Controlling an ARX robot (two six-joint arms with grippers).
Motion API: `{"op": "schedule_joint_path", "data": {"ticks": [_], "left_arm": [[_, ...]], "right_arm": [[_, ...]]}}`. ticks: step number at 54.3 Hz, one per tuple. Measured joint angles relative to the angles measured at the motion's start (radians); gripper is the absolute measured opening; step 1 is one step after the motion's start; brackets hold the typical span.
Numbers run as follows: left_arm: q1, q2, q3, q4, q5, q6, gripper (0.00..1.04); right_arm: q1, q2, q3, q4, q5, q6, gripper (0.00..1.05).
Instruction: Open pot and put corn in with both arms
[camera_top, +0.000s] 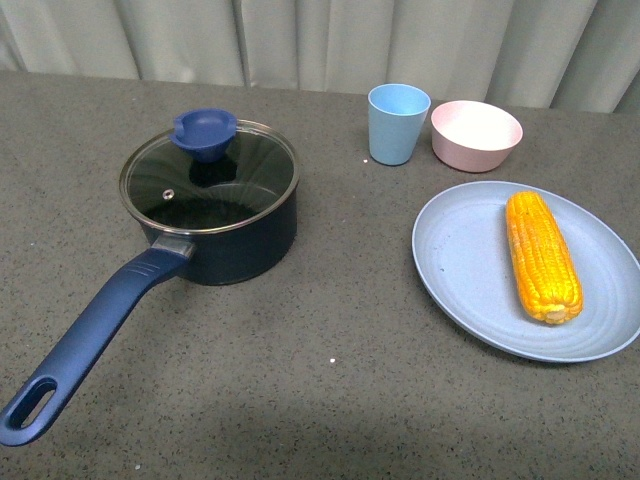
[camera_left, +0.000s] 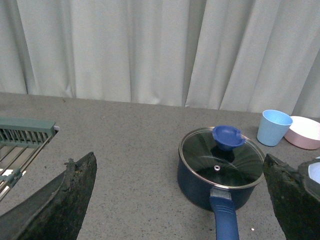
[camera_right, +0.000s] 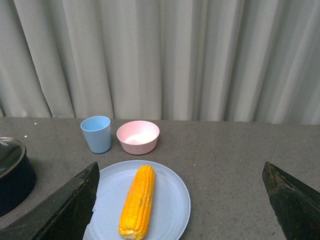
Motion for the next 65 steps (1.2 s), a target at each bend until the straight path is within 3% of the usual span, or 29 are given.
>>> {"op": "schedule_joint_path", "data": {"ticks": [65], "left_arm": [[0.000, 0.000, 0.000, 0.000, 0.000, 0.000, 0.98]], "right_arm": [[0.000, 0.000, 0.000, 0.000, 0.000, 0.000, 0.96]]}}
